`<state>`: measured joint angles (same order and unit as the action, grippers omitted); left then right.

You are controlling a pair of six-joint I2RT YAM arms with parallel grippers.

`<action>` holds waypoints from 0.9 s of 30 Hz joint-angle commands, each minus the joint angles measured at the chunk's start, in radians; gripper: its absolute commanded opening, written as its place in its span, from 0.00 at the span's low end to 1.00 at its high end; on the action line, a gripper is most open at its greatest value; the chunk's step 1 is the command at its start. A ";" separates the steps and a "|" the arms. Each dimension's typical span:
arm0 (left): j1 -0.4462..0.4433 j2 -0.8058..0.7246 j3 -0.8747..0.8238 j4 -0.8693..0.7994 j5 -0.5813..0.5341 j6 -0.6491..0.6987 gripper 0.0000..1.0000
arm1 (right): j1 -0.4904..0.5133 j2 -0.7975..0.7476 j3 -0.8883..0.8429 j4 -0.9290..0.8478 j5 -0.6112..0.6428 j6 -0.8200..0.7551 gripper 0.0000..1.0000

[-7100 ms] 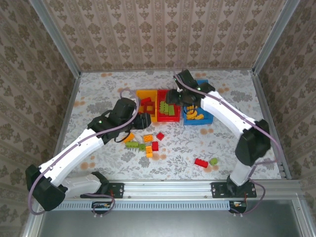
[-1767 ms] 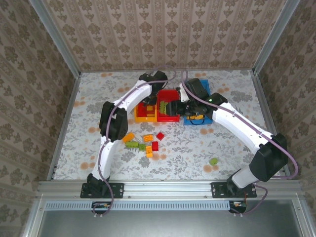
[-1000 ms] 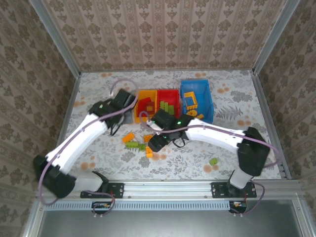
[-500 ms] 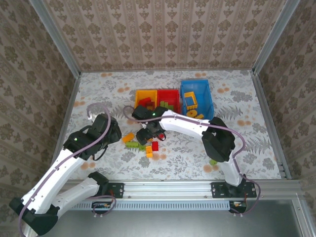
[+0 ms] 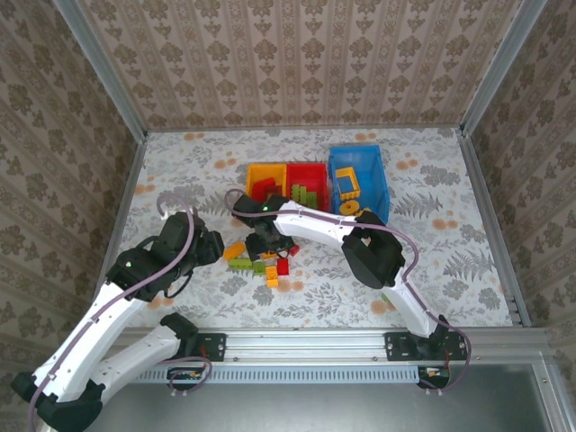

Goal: Sort the legos into containers by color

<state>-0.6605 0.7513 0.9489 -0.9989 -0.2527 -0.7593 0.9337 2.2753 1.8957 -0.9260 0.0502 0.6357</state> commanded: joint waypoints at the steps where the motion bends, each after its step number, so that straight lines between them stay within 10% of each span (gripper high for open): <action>1: -0.004 -0.009 0.000 -0.011 0.025 0.041 0.57 | -0.011 0.032 0.036 -0.045 0.016 0.057 0.71; 12: -0.004 0.008 0.010 0.080 0.119 0.106 0.57 | -0.009 -0.048 0.024 -0.013 0.077 0.031 0.40; 27: -0.255 0.430 0.235 0.428 0.188 0.264 0.57 | -0.280 -0.642 -0.447 0.012 0.237 -0.051 0.38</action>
<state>-0.8726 1.1122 1.1210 -0.6655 -0.0738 -0.5602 0.7444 1.6978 1.5444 -0.9073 0.2340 0.6159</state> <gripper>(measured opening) 0.567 0.479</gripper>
